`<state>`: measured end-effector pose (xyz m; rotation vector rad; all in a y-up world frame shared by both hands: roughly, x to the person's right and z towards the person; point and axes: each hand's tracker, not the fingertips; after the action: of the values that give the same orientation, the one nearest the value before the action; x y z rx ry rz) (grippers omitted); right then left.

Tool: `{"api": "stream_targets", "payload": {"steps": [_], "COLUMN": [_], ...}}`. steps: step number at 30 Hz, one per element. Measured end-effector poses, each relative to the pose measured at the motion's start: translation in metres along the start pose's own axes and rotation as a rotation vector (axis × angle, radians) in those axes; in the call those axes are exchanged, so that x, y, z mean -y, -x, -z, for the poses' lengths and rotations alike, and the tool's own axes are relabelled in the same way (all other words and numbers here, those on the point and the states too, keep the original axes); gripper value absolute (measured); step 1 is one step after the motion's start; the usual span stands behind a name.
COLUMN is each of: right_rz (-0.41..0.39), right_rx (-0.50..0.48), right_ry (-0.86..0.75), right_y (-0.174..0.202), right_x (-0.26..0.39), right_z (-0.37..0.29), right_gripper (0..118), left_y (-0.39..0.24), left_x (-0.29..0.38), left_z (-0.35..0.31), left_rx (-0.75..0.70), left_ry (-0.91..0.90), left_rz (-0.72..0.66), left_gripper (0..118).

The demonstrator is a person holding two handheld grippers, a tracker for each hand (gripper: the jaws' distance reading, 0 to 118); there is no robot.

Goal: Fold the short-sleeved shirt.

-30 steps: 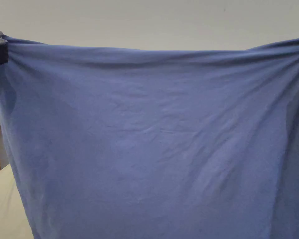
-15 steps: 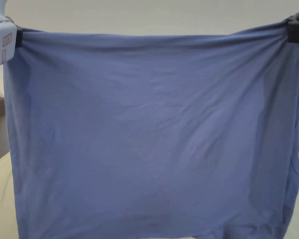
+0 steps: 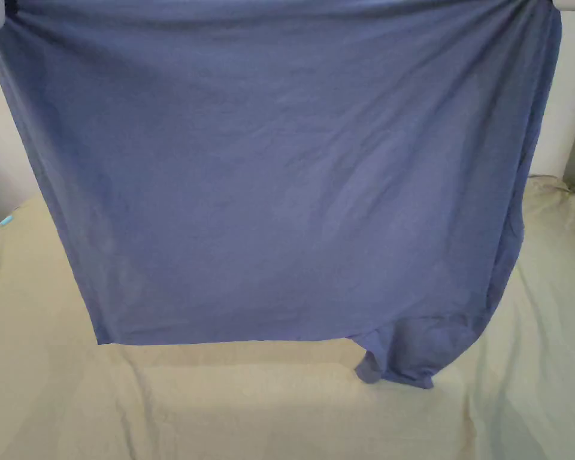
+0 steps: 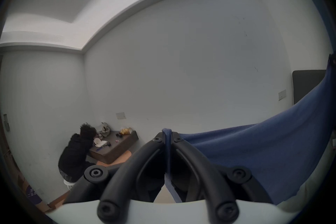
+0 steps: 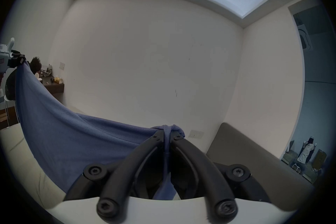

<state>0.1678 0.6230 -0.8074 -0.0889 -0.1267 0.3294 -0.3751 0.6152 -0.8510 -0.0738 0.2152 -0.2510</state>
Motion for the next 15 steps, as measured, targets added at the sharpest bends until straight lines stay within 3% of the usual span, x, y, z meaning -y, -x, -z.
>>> {"api": "stream_targets", "payload": {"steps": [8, 15], "right_rz": [0.015, 0.053], "right_rx": [-0.098, -0.2], "right_ry": [0.212, 0.347], "right_y": [0.04, 0.078], "right_x": [0.132, 0.261], "right_z": [0.055, 0.009], "right_gripper": [7, 7], "left_y": [-0.043, -0.056], "left_x": [0.125, 0.273], "left_z": [0.058, 0.037], "left_rx": [0.073, 0.156], "left_ry": [0.189, 0.36], "left_rz": [0.033, 0.101], "left_gripper": [1, 1]}}
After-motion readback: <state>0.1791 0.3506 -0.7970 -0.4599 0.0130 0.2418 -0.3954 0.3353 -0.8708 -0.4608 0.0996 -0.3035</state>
